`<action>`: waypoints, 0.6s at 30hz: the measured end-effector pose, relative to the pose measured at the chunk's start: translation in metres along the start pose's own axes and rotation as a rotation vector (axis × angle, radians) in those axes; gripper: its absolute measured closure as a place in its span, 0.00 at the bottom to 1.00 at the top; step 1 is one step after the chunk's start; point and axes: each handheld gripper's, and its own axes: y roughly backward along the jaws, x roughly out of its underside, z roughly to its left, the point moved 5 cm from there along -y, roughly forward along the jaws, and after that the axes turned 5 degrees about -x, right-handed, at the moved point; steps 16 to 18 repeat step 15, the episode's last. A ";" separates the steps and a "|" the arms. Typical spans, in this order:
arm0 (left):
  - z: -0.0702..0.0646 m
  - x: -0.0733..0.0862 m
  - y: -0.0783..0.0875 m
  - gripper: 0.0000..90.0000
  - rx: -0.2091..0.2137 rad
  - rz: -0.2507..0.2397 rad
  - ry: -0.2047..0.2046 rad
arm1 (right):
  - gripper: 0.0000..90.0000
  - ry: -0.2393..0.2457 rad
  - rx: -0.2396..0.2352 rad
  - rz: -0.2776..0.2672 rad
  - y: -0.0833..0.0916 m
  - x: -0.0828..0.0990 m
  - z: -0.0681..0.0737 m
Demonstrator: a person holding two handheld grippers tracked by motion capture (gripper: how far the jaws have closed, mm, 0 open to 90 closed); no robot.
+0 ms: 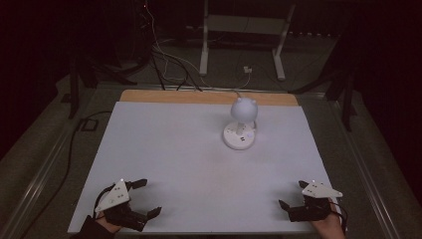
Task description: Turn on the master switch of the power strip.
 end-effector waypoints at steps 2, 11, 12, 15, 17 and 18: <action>0.000 0.000 0.000 0.00 0.001 0.002 0.000 | 0.00 -0.003 -0.016 0.000 -0.002 0.000 0.001; 0.000 0.001 -0.001 0.00 -0.001 0.007 -0.004 | 0.00 -0.011 -0.040 -0.010 -0.005 -0.003 0.003; 0.000 0.001 -0.001 0.00 0.000 0.006 -0.004 | 0.00 -0.013 -0.039 -0.007 -0.005 -0.003 0.003; 0.000 0.001 -0.001 0.00 0.000 0.006 -0.003 | 0.00 -0.012 -0.039 -0.009 -0.004 -0.003 0.002; 0.000 0.001 -0.001 0.00 0.000 0.006 -0.003 | 0.00 -0.012 -0.039 -0.009 -0.004 -0.003 0.002; 0.000 0.001 -0.001 0.00 0.000 0.006 -0.003 | 0.00 -0.012 -0.039 -0.009 -0.004 -0.003 0.002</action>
